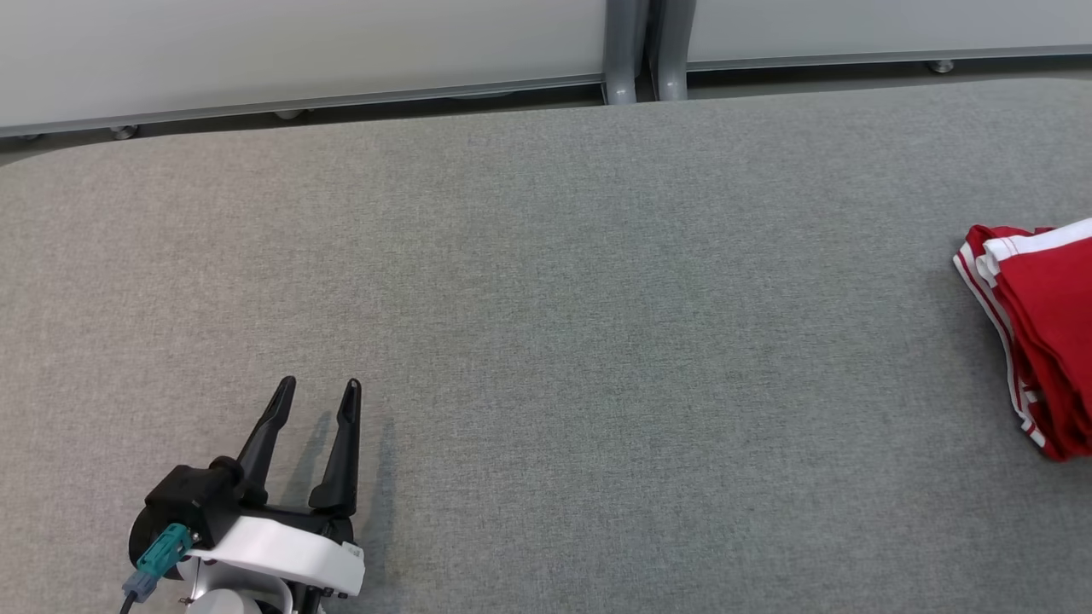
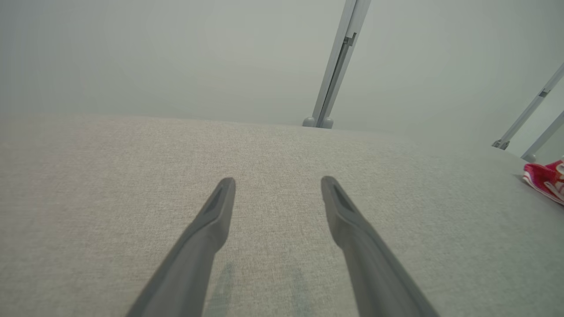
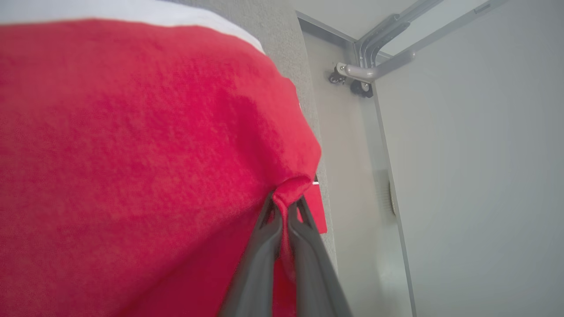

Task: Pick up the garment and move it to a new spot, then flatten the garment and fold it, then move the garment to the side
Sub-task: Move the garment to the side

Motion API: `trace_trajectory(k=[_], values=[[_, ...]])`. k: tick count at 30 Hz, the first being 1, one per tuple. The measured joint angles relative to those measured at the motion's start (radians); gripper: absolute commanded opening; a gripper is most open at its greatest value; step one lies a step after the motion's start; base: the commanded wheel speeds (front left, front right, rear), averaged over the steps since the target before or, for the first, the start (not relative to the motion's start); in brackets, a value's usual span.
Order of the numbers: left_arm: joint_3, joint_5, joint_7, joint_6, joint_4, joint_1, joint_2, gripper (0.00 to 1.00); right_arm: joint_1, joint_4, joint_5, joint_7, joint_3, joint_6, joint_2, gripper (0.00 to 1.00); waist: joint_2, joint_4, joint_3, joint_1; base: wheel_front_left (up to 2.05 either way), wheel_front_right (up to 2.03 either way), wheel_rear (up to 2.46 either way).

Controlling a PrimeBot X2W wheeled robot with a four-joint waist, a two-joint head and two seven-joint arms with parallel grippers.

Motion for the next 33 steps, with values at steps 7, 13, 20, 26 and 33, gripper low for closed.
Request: trace_trajectory(k=[7, 13, 20, 26, 33], values=[[-0.004, 0.006, 0.000, 0.009, -0.001, -0.006, 0.010, 1.00, 0.032, 0.036, -0.129, -0.035, -0.178, 0.000, 0.105, 1.00, 0.0000, 0.013, 0.002, 0.0001, 0.00, 0.00, 0.00], [-0.001, 0.034, 0.000, 0.027, -0.020, -0.006, 0.022, 1.00, 0.038, -0.021, -0.131, -0.146, -0.217, 0.000, 0.188, 1.00, 0.0000, 0.011, -0.022, 0.0000, 0.00, 0.00, 0.00], [0.038, 0.046, 0.000, 0.050, -0.073, 0.019, 0.006, 1.00, 0.085, -0.141, -0.015, -0.328, -0.137, 0.000, 0.271, 1.00, 0.0000, -0.001, -0.073, 0.0000, 0.00, 0.00, 0.00], [0.076, 0.058, 0.000, 0.058, -0.123, 0.059, -0.018, 1.00, 0.172, -0.257, 0.095, -0.432, -0.036, 0.000, 0.319, 1.00, 0.0000, -0.008, -0.126, 0.0000, 0.00, 0.00, 0.00], [0.105, 0.067, -0.001, 0.098, -0.093, 0.103, -0.037, 1.00, 0.306, -0.364, 0.191, -0.556, 0.015, 0.000, 0.396, 1.00, 0.0000, -0.004, -0.193, 0.0001, 0.00, 0.00, 0.00]])
